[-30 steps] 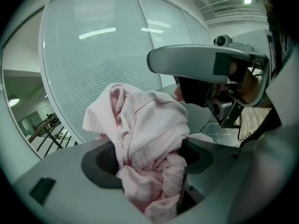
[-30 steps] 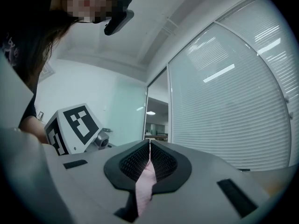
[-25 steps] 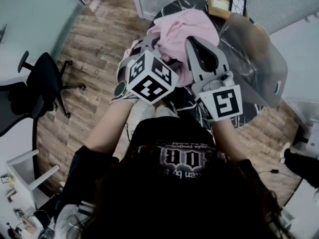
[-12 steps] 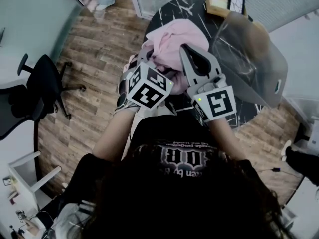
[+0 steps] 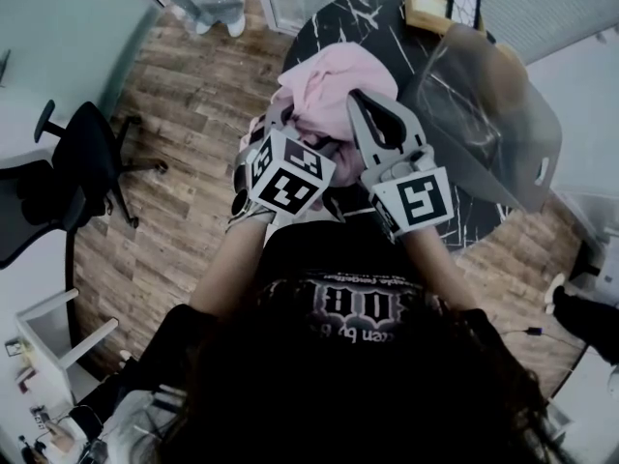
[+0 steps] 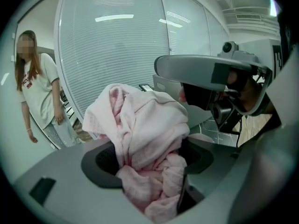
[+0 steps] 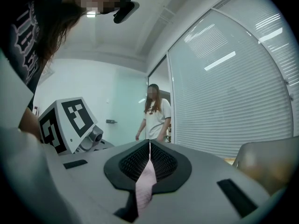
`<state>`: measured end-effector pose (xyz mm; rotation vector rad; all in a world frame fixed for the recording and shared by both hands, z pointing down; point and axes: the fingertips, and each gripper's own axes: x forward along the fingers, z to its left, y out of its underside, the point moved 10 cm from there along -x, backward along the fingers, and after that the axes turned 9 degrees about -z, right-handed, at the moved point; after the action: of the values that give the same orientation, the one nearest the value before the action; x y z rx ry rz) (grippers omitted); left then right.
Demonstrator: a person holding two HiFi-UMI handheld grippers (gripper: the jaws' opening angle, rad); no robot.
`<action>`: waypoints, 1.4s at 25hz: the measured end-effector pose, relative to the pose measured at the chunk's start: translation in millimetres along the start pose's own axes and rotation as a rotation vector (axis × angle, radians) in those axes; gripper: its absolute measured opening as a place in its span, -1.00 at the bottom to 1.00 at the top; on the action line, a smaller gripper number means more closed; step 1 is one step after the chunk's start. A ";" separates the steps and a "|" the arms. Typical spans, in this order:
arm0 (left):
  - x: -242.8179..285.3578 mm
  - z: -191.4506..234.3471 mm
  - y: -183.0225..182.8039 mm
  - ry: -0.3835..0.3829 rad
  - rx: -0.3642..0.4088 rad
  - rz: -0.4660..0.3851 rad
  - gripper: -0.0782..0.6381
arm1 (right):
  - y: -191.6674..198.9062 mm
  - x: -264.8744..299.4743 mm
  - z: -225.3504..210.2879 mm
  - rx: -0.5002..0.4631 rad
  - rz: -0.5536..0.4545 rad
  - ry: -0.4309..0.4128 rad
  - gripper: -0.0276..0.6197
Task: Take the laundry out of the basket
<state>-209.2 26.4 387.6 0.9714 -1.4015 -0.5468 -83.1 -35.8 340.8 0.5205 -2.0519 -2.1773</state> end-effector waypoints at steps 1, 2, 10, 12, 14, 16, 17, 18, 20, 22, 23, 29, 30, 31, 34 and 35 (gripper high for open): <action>0.8 -1.4 0.8 0.002 -0.008 -0.001 0.16 | 1.2 0.1 -0.1 -0.005 -0.004 0.000 -0.82; 1.7 -3.0 1.5 0.005 -0.012 -0.001 0.16 | 2.3 -0.1 -0.3 -0.009 -0.004 0.000 -0.82; 5.1 -12.8 4.6 0.029 -0.001 0.016 0.16 | 8.8 -4.2 -5.4 0.000 0.013 0.023 -0.83; 5.7 -14.4 4.0 0.033 0.001 0.015 0.16 | 9.0 -4.8 -6.3 -0.001 0.011 0.025 -0.83; 6.7 -16.2 3.5 0.036 0.004 0.017 0.16 | 9.6 -5.6 -6.9 -0.002 0.011 0.027 -0.83; 7.5 -18.1 3.7 0.039 0.005 0.019 0.16 | 10.4 -6.9 -7.2 0.000 0.012 0.031 -0.83; 7.5 -18.7 3.8 0.041 0.004 0.019 0.16 | 10.7 -7.4 -7.2 0.001 0.015 0.034 -0.83; 7.3 -18.8 3.7 0.042 0.003 0.018 0.16 | 10.9 -7.5 -7.1 0.003 0.017 0.037 -0.83; 6.9 -17.9 3.0 0.041 0.003 0.017 0.16 | 11.0 -7.5 -6.9 0.008 0.021 0.043 -0.83; 7.2 -17.2 2.4 0.038 0.008 0.018 0.16 | 10.9 -8.1 -6.8 0.007 0.022 0.047 -0.83; 7.4 -17.0 2.2 0.037 0.009 0.018 0.16 | 10.8 -8.4 -6.8 0.005 0.022 0.048 -0.83; 7.4 -14.6 2.9 0.028 0.012 0.023 0.16 | 10.4 -9.9 -9.0 -0.001 0.019 0.058 -0.83; 7.3 -14.7 3.0 0.028 0.010 0.023 0.16 | 10.5 -10.6 -9.3 0.000 0.020 0.061 -0.83; 7.1 -14.9 3.2 0.027 0.008 0.022 0.16 | 10.4 -11.1 -9.3 0.001 0.020 0.063 -0.83; 6.2 -15.7 2.4 0.027 0.007 0.022 0.16 | 9.2 -11.8 -9.9 0.000 0.020 0.065 -0.83; 6.0 -16.1 2.1 0.027 0.008 0.022 0.16 | 8.7 -12.0 -9.9 -0.003 0.021 0.066 -0.83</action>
<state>-193.3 26.5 394.3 0.9653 -1.3894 -0.5105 -70.1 -42.3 351.2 0.5601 -2.0109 -2.1217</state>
